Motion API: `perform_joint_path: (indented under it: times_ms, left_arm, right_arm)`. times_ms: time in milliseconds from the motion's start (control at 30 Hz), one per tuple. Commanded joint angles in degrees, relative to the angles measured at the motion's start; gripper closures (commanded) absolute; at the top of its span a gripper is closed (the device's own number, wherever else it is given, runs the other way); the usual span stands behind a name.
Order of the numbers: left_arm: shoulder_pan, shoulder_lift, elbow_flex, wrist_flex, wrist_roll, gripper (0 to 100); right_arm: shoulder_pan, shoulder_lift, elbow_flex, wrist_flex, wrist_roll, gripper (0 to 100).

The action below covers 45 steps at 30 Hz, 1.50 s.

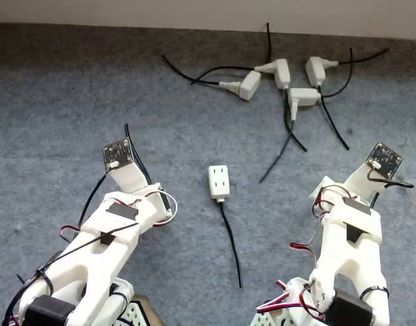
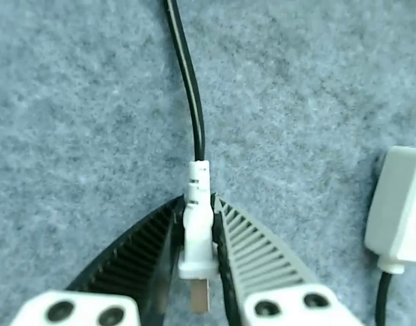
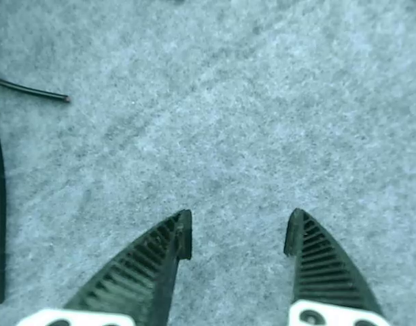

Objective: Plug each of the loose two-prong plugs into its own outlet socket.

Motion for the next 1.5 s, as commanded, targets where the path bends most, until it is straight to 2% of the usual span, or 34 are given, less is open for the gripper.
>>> perform_joint_path:
  times_ms: [0,200,333,533,633,867,1167,1233,1367,1467]
  left_arm:
    - [3.8,-0.7,-4.3,-6.2,-0.2,99]
    - [11.1,-0.7,-10.4,-19.4,-0.2,99]
    - [14.3,-1.9,-11.0,-31.9,-0.2,99]
    - [19.6,-17.0,-1.1,-50.8,-0.2,99]
    - [21.9,-27.0,7.2,-56.4,-0.2,99]
    - [22.5,-40.6,16.6,-57.0,-0.2,99]
    - [22.7,-34.6,15.6,-57.0,-0.2,99]
    - [22.7,-33.1,14.6,-57.0,-0.2,99]
    - [22.7,-32.1,13.6,-57.3,0.4,99]
    - [22.5,-32.1,13.5,-57.3,6.9,99]
  right_arm:
    - [-0.5,-0.1,-0.1,-1.0,0.7,77.1]
    - [-0.5,-0.1,-0.1,-1.0,0.7,77.1]
    - [-0.5,-0.1,-0.1,-1.0,0.7,77.1]
    - [-0.6,-0.1,-0.1,-1.0,0.7,77.1]
    - [-1.9,-0.1,-0.1,-0.9,0.7,77.1]
    - [-7.6,-0.2,-0.1,-0.7,6.2,77.1]
    - [-18.1,-0.9,-1.4,6.3,6.8,77.6]
    - [-19.5,-0.9,-2.9,8.7,7.1,81.6]
    - [-21.1,-0.9,-8.6,17.0,9.1,95.5]
    - [-22.1,-0.9,-12.1,22.3,9.1,99.0]
